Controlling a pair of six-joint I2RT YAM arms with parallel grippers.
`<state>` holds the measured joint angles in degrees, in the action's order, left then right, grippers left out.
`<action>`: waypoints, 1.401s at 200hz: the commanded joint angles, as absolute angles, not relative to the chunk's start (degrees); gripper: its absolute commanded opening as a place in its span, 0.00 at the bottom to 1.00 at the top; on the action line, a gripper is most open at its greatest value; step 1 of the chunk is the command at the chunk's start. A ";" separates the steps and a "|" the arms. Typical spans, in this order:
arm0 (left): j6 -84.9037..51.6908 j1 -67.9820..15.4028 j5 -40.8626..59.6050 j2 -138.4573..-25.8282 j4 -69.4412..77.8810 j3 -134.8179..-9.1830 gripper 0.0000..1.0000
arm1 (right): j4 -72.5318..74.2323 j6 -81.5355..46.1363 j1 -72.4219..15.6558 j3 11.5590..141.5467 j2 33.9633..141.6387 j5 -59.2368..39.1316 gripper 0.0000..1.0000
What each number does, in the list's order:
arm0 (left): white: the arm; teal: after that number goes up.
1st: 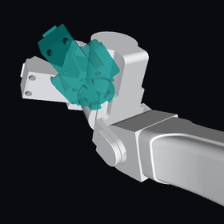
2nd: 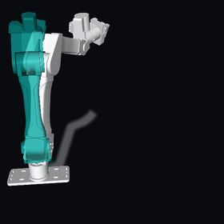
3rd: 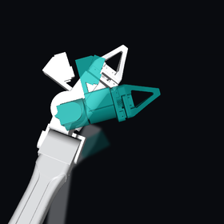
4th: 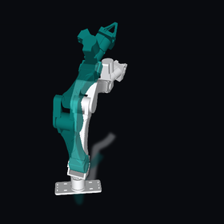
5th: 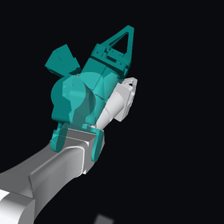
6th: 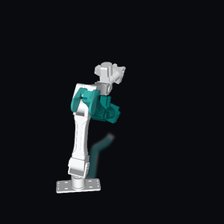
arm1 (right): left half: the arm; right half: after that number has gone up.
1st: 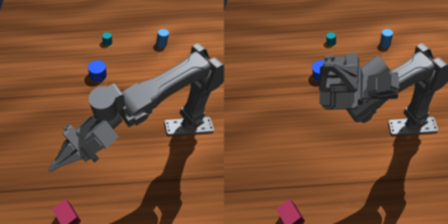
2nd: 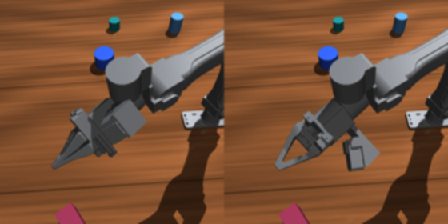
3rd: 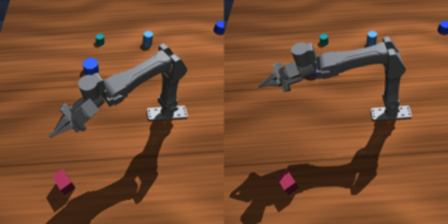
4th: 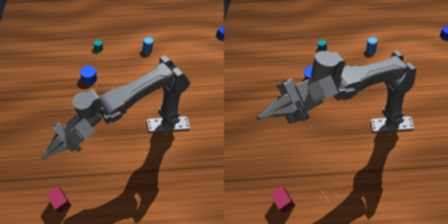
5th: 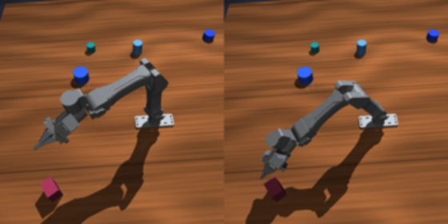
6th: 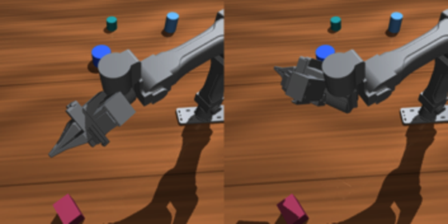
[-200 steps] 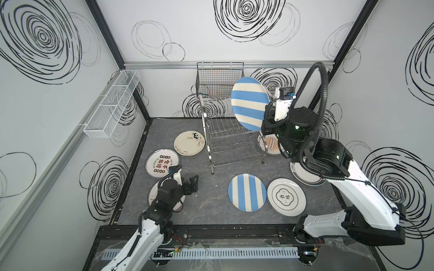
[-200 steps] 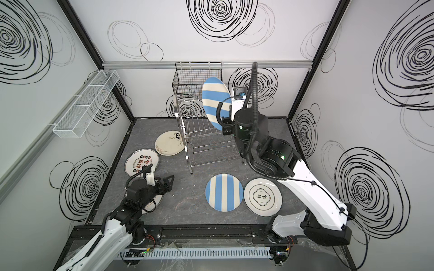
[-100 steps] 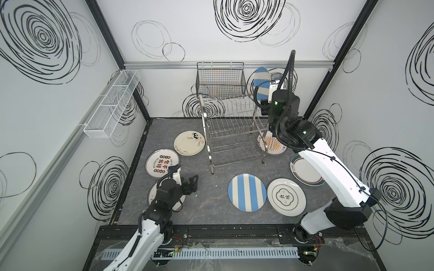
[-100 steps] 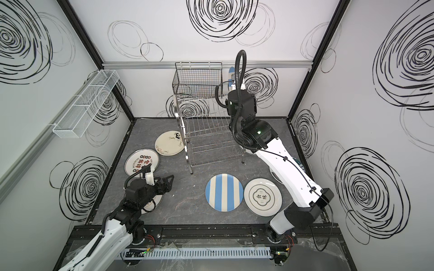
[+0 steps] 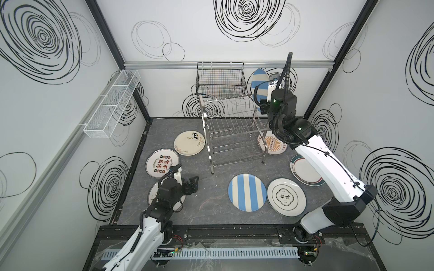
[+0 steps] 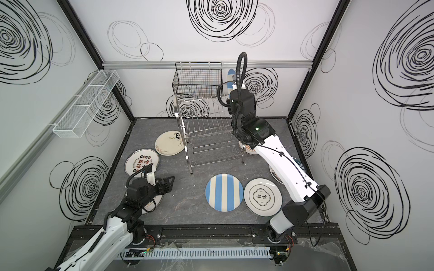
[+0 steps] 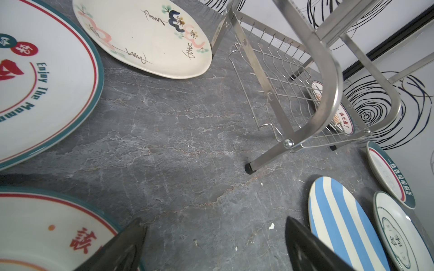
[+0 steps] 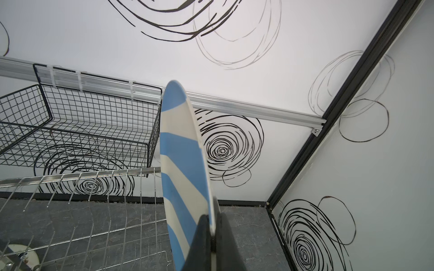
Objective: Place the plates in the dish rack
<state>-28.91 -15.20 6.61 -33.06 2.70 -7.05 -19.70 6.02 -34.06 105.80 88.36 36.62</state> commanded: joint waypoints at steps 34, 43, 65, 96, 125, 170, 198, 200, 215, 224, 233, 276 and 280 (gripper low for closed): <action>-28.28 -14.59 7.20 -32.52 5.47 -6.87 0.96 | -14.92 4.28 -33.84 104.03 89.98 36.96 0.00; -28.23 -14.58 7.15 -32.52 5.45 -6.92 0.96 | -14.73 3.97 -33.75 103.48 90.04 36.84 0.00; -28.21 -14.57 7.03 -32.51 5.40 -6.86 0.96 | -14.09 3.26 -33.49 102.09 90.02 36.45 0.00; -28.34 -14.59 6.94 -32.60 5.36 -6.86 0.96 | -13.22 2.90 -33.14 100.28 90.03 38.32 0.00; -28.30 -14.59 6.94 -32.70 5.43 -6.87 0.96 | -12.82 2.23 -32.76 98.84 89.66 39.43 0.00; -28.31 -14.53 6.97 -32.87 5.47 -6.95 0.96 | -13.45 1.65 -32.67 98.07 88.97 39.65 0.00; -28.30 -14.48 6.94 -32.94 5.48 -6.92 0.96 | -13.00 0.65 -32.65 96.18 87.80 37.95 0.16; -28.30 -14.50 6.94 -32.91 5.46 -6.98 0.96 | -13.03 0.62 -32.62 96.05 87.72 37.81 0.17; -28.32 -14.50 7.03 -32.96 5.48 -6.95 0.96 | -12.88 0.35 -32.61 95.63 87.33 37.47 0.17; -28.32 -14.50 7.03 -32.96 5.49 -6.94 0.96 | -12.84 0.43 -32.62 95.50 87.24 37.42 0.18; -28.30 -14.50 7.03 -33.01 5.45 -6.94 0.96 | -12.96 0.52 -32.61 95.62 87.26 37.35 0.21; -28.30 -14.50 6.99 -32.96 5.46 -6.95 0.96 | -13.21 1.58 -32.54 96.29 86.96 37.44 0.27; -28.31 -14.50 7.03 -32.96 5.49 -7.00 0.96 | -13.30 1.58 -32.54 96.41 86.93 37.36 0.27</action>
<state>-28.91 -14.94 6.63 -32.95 3.11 -7.05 -13.74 1.04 -32.86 95.90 89.08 37.47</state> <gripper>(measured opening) 0.958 0.258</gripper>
